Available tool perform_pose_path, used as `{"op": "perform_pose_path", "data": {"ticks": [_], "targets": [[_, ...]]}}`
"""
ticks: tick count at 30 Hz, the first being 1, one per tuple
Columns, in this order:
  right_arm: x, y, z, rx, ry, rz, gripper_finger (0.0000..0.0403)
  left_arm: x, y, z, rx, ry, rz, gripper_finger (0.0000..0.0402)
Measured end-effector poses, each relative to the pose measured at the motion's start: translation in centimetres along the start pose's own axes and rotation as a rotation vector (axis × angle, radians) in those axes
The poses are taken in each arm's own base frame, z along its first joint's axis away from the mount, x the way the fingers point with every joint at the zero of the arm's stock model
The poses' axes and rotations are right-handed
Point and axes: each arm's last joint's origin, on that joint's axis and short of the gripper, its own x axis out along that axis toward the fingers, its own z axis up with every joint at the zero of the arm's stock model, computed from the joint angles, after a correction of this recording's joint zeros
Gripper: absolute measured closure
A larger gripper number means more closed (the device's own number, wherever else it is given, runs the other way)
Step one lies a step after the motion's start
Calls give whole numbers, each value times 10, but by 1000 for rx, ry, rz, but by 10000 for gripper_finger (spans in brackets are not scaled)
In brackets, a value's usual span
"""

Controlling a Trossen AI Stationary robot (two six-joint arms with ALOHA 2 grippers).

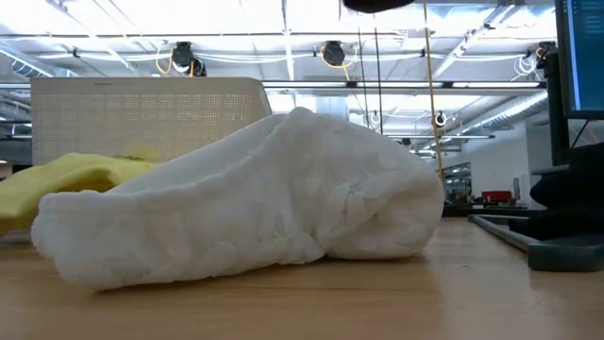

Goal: Pick & Place Cloths
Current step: Put the pink boxer into the gold wire basket

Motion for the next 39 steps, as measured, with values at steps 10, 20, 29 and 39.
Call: {"op": "perform_pose_path", "data": {"ticks": [10, 20, 29, 39], "targets": [[33, -4, -15, 15, -58, -79, 110, 3, 0, -2, -35, -11, -4, 401], [51, -13, -25, 161, -102, -174, 131, 5, -1, -5, -59, -4, -30, 401], [53, -16, -28, 175, -113, -109, 263, 5, -2, -5, -62, -3, -31, 401], [52, -17, -28, 125, -108, -111, 392, 5, 0, -6, -76, 14, 14, 386]]}}
